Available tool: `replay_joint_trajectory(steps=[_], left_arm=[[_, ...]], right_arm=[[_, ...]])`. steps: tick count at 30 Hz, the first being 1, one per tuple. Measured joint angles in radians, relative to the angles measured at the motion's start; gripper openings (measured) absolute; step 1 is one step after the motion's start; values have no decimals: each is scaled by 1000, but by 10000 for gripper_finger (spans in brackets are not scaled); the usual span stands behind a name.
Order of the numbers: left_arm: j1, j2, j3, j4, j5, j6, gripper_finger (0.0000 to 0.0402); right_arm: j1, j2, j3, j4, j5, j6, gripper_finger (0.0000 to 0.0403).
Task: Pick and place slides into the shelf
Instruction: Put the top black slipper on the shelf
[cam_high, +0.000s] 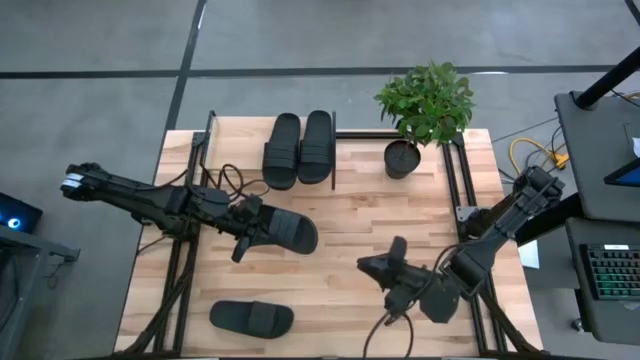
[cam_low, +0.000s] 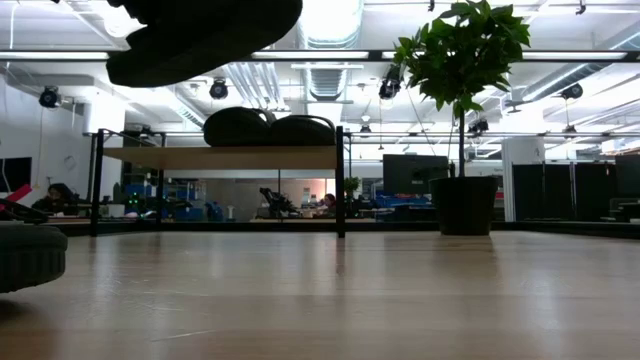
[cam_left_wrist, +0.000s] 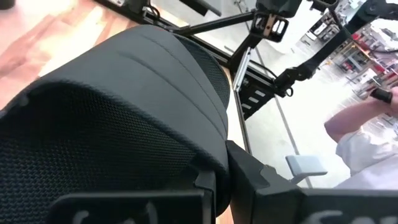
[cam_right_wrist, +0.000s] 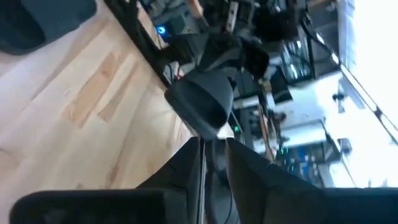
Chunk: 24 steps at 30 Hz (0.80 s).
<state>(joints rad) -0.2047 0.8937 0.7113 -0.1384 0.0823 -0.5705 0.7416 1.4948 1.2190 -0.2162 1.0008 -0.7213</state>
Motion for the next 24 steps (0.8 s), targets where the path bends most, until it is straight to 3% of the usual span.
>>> replay_joint_trajectory(steps=[5, 12, 24], left_arm=[[0, 23, 11, 4, 36, -1, 0], [0, 59, 34, 59, 40, -1, 0], [0, 127, 35, 226, 57, 0, 0]], right_arm=[[-57, 0, 0, -9, -142, -66, 127], [-118, 15, 0, 84, -233, -240, 191], [-181, 34, 3, 104, -322, -406, 201]])
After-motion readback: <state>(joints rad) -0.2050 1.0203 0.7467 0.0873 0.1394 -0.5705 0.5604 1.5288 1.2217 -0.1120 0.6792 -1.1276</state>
